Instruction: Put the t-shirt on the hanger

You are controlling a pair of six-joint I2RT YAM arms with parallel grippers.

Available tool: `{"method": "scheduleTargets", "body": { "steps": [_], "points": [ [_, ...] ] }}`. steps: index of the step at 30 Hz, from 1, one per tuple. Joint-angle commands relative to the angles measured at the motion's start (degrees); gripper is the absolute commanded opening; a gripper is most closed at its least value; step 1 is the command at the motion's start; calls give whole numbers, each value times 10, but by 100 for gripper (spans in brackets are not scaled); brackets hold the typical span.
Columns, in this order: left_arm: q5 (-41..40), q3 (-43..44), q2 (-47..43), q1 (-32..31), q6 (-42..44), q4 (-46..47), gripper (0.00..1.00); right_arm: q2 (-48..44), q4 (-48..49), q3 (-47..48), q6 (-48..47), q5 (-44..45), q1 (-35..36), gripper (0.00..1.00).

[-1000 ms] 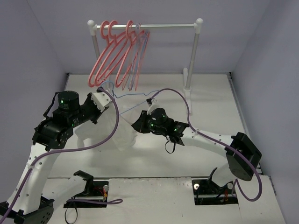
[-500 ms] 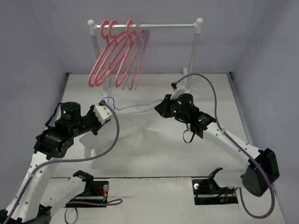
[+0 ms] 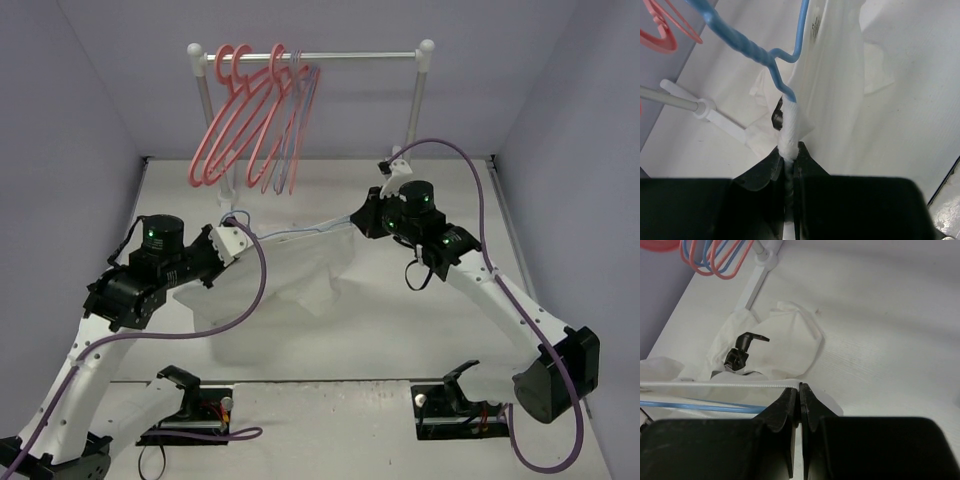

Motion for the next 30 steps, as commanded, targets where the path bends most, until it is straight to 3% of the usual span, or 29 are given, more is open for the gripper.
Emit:
{"method": "scheduleTargets", "body": {
  "steps": [1,9,16,21,25,28,30],
  "points": [
    [-56,34,15,-1,29,-22,0,-13,-29,64,-69,49,-34,0],
    [-89,147,102,-41,45,-26,0,24,-53,173,-80,-9,-6,0],
    [-100,355,193,-92,75,-25,0,116,-107,403,-135,5,86,0],
    [-81,420,219,-102,93,-25,0,170,-112,528,-143,-7,118,0],
    [-114,421,218,-107,84,-22,0,176,-112,568,-139,11,148,0],
    [-163,378,206,-107,75,-15,0,165,-111,530,-151,38,168,0],
    [-141,345,186,-107,55,9,0,163,-111,496,-150,50,168,0]
  ]
}}
